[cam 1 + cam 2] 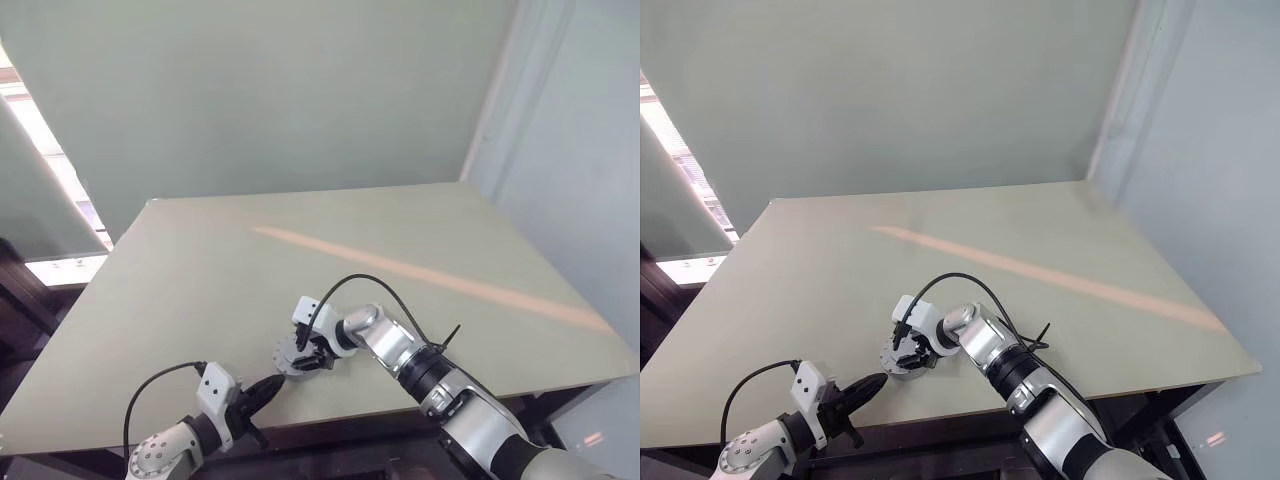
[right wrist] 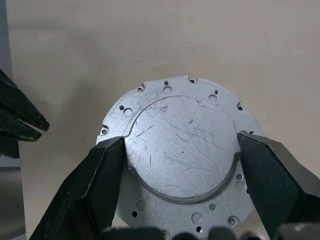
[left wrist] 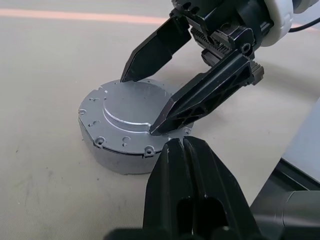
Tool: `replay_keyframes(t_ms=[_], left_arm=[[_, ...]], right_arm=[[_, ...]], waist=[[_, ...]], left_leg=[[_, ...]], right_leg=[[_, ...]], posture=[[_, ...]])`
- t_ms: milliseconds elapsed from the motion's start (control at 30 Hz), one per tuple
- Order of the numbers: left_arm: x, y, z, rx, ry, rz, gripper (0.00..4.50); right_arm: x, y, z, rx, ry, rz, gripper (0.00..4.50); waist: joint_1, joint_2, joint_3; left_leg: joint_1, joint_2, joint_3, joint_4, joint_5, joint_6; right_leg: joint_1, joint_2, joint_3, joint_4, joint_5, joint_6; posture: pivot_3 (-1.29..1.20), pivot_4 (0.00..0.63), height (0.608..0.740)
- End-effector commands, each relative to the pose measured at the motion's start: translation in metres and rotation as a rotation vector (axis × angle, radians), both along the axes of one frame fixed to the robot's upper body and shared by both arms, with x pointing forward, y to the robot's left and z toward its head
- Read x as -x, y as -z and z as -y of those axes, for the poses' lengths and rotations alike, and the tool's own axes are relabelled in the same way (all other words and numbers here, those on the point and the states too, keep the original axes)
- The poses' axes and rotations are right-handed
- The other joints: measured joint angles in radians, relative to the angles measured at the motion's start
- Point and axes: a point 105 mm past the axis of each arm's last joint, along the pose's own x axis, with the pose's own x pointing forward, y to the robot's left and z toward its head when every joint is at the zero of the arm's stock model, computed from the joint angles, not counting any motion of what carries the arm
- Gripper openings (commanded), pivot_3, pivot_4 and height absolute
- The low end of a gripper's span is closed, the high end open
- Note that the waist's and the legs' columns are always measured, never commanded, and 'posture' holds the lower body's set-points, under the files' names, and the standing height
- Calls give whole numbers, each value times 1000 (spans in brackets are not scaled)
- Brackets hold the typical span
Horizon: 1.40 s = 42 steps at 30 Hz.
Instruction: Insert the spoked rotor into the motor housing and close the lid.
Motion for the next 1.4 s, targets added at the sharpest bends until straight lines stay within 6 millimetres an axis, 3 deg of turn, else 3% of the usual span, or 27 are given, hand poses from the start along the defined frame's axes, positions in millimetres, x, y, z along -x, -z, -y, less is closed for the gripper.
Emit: replay_keyframes(t_ms=[33,400,967,1400], left_arm=[[-5,-10,4,2,15,50,0],[-5,-11,4,3,9,53,0],[3,-5,-23,-34,-61,9,0],[4,-6,-24,-33,-76,6,0]], right_arm=[[3,16,8,64,36,-28,3341],[5,18,2,37,88,-90,3341],[6,4,-5,-95,84,-133,3341],[6,18,-4,40,87,-40,3341]], waist=[[0,0,0],[-6,0,0],[-7,0,0],[-13,0,0]], left_leg=[[0,0,0,0,0,0],[5,0,-1,-2,0,0],[-1,0,0,-4,-2,-2],[-1,2,0,-4,-2,-3]], right_leg=[[0,0,0,0,0,0],[0,0,0,0,0,0],[-6,0,-1,0,-1,-2],[-8,0,-2,0,-1,-2]], posture=[[0,0,740],[0,0,740],[0,0,740],[0,0,740]])
